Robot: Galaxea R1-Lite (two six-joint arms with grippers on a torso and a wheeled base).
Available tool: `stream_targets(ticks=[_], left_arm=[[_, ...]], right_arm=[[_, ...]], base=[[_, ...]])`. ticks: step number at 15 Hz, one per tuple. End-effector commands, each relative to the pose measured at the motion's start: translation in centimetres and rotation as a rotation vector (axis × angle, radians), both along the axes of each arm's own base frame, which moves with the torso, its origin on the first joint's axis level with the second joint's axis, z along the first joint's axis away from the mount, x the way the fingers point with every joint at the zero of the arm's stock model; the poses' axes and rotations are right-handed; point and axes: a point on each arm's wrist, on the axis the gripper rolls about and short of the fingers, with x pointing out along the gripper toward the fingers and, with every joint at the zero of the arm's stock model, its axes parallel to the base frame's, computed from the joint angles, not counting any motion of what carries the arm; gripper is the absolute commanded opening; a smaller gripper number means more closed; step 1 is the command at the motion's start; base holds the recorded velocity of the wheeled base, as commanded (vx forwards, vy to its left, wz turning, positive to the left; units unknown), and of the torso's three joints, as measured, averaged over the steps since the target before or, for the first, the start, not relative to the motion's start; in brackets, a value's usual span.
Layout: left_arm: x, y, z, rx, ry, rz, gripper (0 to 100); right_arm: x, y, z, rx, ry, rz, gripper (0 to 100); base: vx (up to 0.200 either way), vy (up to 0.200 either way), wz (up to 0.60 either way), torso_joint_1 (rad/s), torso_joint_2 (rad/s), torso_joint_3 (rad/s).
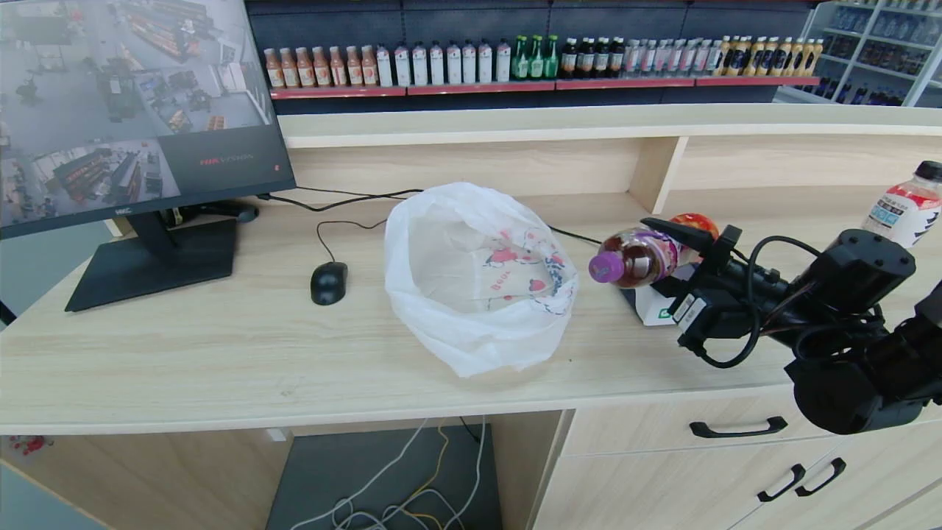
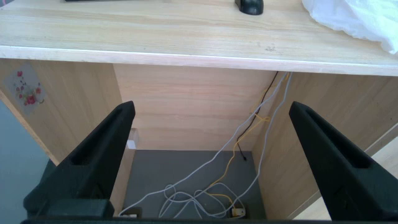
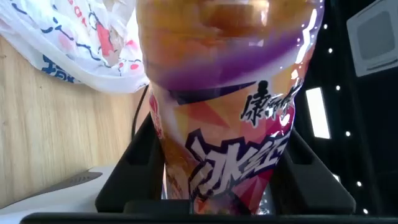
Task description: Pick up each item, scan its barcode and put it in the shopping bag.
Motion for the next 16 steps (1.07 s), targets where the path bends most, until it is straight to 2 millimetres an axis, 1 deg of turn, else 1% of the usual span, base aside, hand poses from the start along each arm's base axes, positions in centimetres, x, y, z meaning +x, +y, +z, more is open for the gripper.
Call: stream_targets(ticks=[1, 6, 16], left_arm=[[0.0, 0.0, 0.0, 0.0, 0.0, 0.001, 100], [0.0, 0.0, 0.0, -0.002, -0.002, 0.001, 100], [0.0, 0.0, 0.0, -0.003, -0.002, 0.001, 100]], right_arm=[[0.1, 0.0, -0.3, -0.002, 0.005, -0.001, 0], [0.6, 0.1, -1.3, -0.011, 0.026, -0.003, 0], [0.8, 0.1, -1.7, -0.015, 0.032, -0.002, 0]], base=[[0.0, 0.0, 0.0, 0.0, 0.0, 0.0], [0.0, 0.0, 0.0, 0.0, 0.0, 0.0], [0.0, 0.0, 0.0, 0.0, 0.0, 0.0]])
